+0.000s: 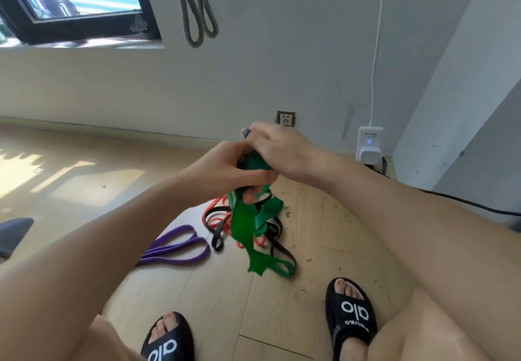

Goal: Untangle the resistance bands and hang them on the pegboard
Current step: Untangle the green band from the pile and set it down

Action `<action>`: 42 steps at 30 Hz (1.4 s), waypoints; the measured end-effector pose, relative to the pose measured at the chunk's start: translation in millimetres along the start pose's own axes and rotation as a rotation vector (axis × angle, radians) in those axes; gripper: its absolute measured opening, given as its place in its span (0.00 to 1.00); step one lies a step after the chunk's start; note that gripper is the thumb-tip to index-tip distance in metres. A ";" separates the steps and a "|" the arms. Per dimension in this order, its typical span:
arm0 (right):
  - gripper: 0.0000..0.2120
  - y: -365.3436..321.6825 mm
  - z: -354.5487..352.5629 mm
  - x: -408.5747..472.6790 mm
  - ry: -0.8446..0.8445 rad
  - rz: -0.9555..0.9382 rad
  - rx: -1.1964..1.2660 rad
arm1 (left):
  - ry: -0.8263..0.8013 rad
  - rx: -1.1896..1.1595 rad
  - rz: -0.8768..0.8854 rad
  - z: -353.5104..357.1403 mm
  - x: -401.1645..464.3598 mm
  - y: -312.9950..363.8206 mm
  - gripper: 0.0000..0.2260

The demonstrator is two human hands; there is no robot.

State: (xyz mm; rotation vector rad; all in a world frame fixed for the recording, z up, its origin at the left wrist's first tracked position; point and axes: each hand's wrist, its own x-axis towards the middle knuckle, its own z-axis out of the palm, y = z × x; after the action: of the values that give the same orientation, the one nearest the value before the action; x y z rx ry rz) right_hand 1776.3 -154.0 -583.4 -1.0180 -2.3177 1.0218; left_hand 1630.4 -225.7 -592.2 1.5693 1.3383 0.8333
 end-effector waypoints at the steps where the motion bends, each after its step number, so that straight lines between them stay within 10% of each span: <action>1: 0.19 1.1 2.4 0.5 -0.021 0.002 -0.071 | 0.004 0.015 0.001 -0.1 -0.8 -0.3 0.05; 16: 0.06 -11.5 -20.1 6.3 0.492 -0.044 0.273 | 0.050 -0.038 0.001 2.3 2.7 -21.7 0.13; 29: 0.10 23.3 -25.0 7.7 0.464 -0.058 -0.277 | 0.146 0.089 -0.039 -11.6 0.5 -9.5 0.33; 42: 0.10 26.2 -24.1 11.0 0.501 -0.015 -0.251 | 0.041 0.210 -0.069 -10.9 -0.6 -14.4 0.15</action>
State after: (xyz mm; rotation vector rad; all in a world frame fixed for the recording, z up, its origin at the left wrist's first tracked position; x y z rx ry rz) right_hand 1795.7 -122.4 -586.8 -1.1880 -2.0537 0.4057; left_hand 1615.0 -223.8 -601.3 1.6628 1.5423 0.7040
